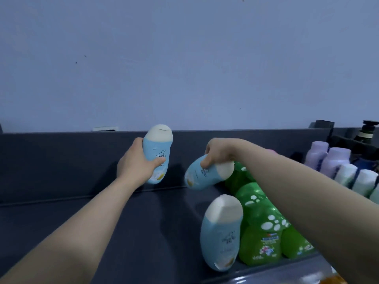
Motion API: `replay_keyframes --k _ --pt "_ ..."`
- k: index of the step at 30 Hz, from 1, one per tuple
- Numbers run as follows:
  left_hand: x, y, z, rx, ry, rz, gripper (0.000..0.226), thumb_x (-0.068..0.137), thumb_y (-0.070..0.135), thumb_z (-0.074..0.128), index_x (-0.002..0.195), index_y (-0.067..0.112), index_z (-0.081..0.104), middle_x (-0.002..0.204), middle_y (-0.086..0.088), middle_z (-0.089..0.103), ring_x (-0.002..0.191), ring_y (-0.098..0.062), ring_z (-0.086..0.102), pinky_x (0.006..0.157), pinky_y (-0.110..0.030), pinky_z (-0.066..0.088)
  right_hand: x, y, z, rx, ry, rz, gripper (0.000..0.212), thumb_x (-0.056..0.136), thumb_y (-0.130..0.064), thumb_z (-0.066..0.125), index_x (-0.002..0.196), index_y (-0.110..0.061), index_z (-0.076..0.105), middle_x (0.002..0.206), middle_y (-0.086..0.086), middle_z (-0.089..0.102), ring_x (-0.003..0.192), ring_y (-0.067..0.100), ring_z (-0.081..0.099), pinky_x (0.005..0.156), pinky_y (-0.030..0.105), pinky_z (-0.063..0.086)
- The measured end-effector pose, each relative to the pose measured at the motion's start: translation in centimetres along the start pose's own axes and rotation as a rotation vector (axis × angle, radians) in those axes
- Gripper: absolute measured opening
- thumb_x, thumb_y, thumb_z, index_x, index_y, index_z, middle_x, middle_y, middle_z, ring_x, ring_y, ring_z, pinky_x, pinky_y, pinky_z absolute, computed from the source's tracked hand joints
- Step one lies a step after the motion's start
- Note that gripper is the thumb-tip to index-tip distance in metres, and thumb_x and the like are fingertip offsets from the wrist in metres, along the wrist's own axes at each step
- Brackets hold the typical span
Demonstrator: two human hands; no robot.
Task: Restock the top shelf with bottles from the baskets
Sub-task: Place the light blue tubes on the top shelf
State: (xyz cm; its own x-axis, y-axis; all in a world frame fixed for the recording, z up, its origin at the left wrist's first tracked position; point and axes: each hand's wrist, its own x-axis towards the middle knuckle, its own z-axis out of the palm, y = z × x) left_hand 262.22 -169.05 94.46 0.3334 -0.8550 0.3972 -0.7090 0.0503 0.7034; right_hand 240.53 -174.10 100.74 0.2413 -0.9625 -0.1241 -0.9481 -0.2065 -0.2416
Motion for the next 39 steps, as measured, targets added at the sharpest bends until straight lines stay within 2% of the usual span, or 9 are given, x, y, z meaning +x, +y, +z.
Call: replay_keyframes --k 3,11,17,21,23,27,32,37,39 --pt "1.3 -1.3 0.9 0.004 -0.028 0.000 0.048 0.074 0.040 0.076 0.108 0.026 0.045 0.099 0.010 0.059 0.088 -0.018 0.057 0.067 -0.030 0.039 2.3 -0.6 1.2 -0.062 -0.068 0.006 0.047 0.066 -0.037 0.072 0.105 -0.014 0.062 0.100 0.003 0.068 0.089 0.022 0.067 0.076 0.034 0.055" --pt "3.2 -3.5 2.1 -0.002 -0.052 -0.018 0.047 0.073 0.042 0.077 0.105 0.027 0.046 0.098 0.012 0.059 0.088 -0.017 0.057 0.065 -0.030 0.039 6.4 -1.5 2.7 -0.139 -0.023 -0.118 0.049 0.063 -0.031 0.082 0.106 -0.022 0.062 0.098 -0.005 0.064 0.087 0.017 0.062 0.076 0.036 0.057" --pt "3.3 -4.6 2.2 -0.006 -0.055 -0.045 0.048 0.073 0.041 0.078 0.107 0.027 0.047 0.099 0.011 0.061 0.090 -0.018 0.058 0.069 -0.032 0.043 8.1 -2.4 3.3 -0.146 0.012 -0.223 0.051 0.063 -0.033 0.086 0.105 -0.022 0.059 0.098 -0.006 0.059 0.084 0.015 0.059 0.061 0.028 0.049" --pt "3.0 -5.1 2.0 -0.007 -0.054 -0.049 0.048 0.072 0.040 0.078 0.107 0.026 0.047 0.099 0.011 0.061 0.090 -0.019 0.060 0.071 -0.033 0.046 8.5 -2.6 3.0 -0.174 0.027 -0.267 0.057 0.067 -0.030 0.085 0.114 -0.021 0.055 0.099 -0.006 0.055 0.068 0.007 0.049 0.050 0.024 0.038" --pt "2.9 -5.2 1.8 -0.009 -0.052 -0.054 0.048 0.072 0.040 0.078 0.105 0.026 0.047 0.099 0.011 0.062 0.089 -0.019 0.060 0.070 -0.033 0.046 8.6 -2.5 2.9 -0.195 0.046 -0.293 0.058 0.070 -0.027 0.083 0.119 -0.021 0.055 0.105 -0.004 0.055 0.075 0.012 0.051 0.054 0.025 0.040" --pt "2.6 -5.6 1.5 -0.047 -0.050 -0.066 0.047 0.071 0.039 0.079 0.104 0.026 0.049 0.097 0.012 0.062 0.088 -0.017 0.060 0.072 -0.034 0.049 9.0 -2.1 3.3 -0.194 0.103 -0.296 0.059 0.071 -0.024 0.082 0.123 -0.020 0.053 0.114 -0.001 0.057 0.095 0.019 0.052 0.075 0.032 0.048" --pt "2.2 -5.7 1.6 -0.150 -0.087 -0.066 0.048 0.068 0.034 0.083 0.103 0.026 0.051 0.097 0.013 0.063 0.089 -0.014 0.062 0.078 -0.039 0.053 9.1 -1.6 3.6 -0.174 0.116 -0.279 0.062 0.073 -0.023 0.081 0.126 -0.021 0.050 0.114 0.001 0.056 0.094 0.021 0.054 0.073 0.032 0.047" --pt "1.3 -5.3 3.2 -0.292 -0.169 -0.047 0.051 0.058 0.029 0.089 0.098 0.031 0.056 0.101 0.007 0.065 0.091 -0.013 0.064 0.081 -0.041 0.056 8.2 -1.4 3.3 -0.196 0.178 -0.275 0.081 0.067 -0.029 0.084 0.135 -0.023 0.039 0.117 0.002 0.052 0.105 0.023 0.052 0.085 0.038 0.050" --pt "0.6 -4.7 4.3 -0.327 -0.207 -0.045 0.050 0.056 0.026 0.090 0.094 0.030 0.058 0.098 0.008 0.067 0.090 -0.013 0.066 0.080 -0.039 0.056 7.5 -0.9 2.7 -0.164 0.191 -0.262 0.081 0.069 -0.028 0.082 0.136 -0.021 0.038 0.119 0.002 0.053 0.105 0.022 0.052 0.087 0.037 0.050"
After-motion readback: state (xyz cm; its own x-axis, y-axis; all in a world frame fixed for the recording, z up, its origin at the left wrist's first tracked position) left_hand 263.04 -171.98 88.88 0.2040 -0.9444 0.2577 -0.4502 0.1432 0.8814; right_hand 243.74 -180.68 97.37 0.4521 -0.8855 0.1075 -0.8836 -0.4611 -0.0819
